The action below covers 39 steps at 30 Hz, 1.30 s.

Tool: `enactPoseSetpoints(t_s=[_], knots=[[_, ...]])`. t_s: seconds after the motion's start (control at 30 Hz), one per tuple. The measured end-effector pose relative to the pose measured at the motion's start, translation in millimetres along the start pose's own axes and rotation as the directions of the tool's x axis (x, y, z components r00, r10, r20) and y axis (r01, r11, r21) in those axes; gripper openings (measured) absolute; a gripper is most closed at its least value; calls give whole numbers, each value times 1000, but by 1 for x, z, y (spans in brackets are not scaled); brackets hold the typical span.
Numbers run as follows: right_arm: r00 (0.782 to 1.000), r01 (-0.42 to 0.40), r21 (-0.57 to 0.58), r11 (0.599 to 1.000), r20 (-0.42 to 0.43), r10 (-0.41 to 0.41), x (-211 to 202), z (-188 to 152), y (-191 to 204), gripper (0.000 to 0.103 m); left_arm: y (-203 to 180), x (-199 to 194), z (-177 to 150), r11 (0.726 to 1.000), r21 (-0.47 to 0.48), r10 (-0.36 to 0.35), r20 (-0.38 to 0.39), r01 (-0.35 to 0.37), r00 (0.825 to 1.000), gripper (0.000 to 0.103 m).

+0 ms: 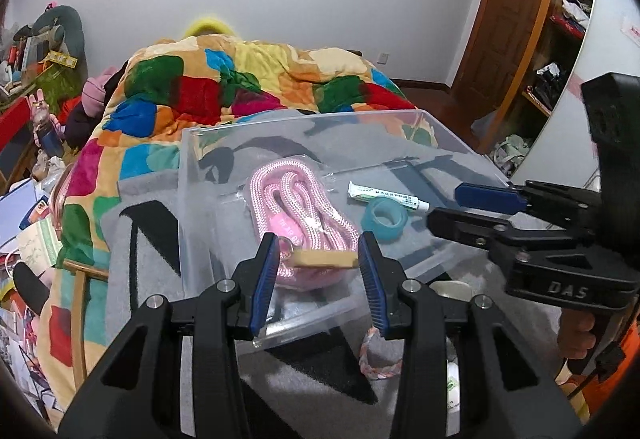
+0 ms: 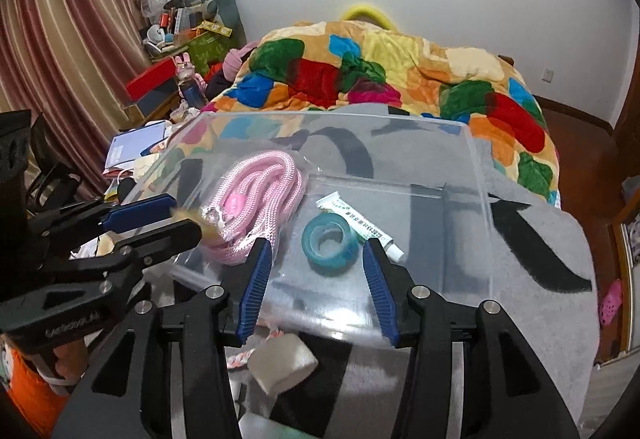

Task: Organize objects
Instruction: 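Lower the teal tape into the box with the right tool while the left tool grasps the wooden block, then drop the wooden block into the box with the left tool while the right tool grasps the white tape roll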

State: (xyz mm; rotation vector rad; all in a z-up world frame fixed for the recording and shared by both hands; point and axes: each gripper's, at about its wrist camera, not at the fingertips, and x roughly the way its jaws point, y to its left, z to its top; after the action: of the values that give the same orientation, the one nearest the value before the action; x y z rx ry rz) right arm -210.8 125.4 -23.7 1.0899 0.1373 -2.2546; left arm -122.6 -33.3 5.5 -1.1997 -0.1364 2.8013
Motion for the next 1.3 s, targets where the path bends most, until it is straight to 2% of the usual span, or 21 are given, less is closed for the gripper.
enactPoseSetpoints(t_s=[0.23,0.3,0.43,0.47,0.5,0.7,0.9,0.97,1.17,1.3], knots=[[998,20,-47,999,58,-17,-30,-10,10,44,-4,-21,-6,1000,7,-15,33,15,999,42],[997,10,-59,998,72,-5,-39,-14,13,44,-5,-27,-9,1000,14,-16,38,15,999,49],[997,12,-74,997,83,-5,-49,-27,16,44,-6,-37,-20,1000,18,-23,40,22,999,51],[997,8,-76,997,76,-2,-49,-32,17,44,-7,-40,-23,1000,20,-23,44,22,999,55],[998,4,-76,997,69,2,-48,-35,16,44,-9,-42,-28,999,24,-28,40,28,999,58],[1000,-8,-67,998,-14,7,-19,-55,13,44,-20,-40,-49,997,45,-66,-2,66,998,58],[995,-78,-30,996,-68,76,5,-57,6,42,-34,-33,-64,992,57,-106,-45,108,993,58],[994,-94,-24,995,-58,93,5,-58,4,36,-39,-30,-69,990,55,-126,-63,130,990,58],[999,-36,-47,998,-15,35,-12,-63,3,35,-55,-19,-78,982,52,-174,-106,180,979,58],[1000,-17,-36,999,9,18,-27,-67,-4,35,-66,-9,-80,980,59,-179,-125,187,976,58]])
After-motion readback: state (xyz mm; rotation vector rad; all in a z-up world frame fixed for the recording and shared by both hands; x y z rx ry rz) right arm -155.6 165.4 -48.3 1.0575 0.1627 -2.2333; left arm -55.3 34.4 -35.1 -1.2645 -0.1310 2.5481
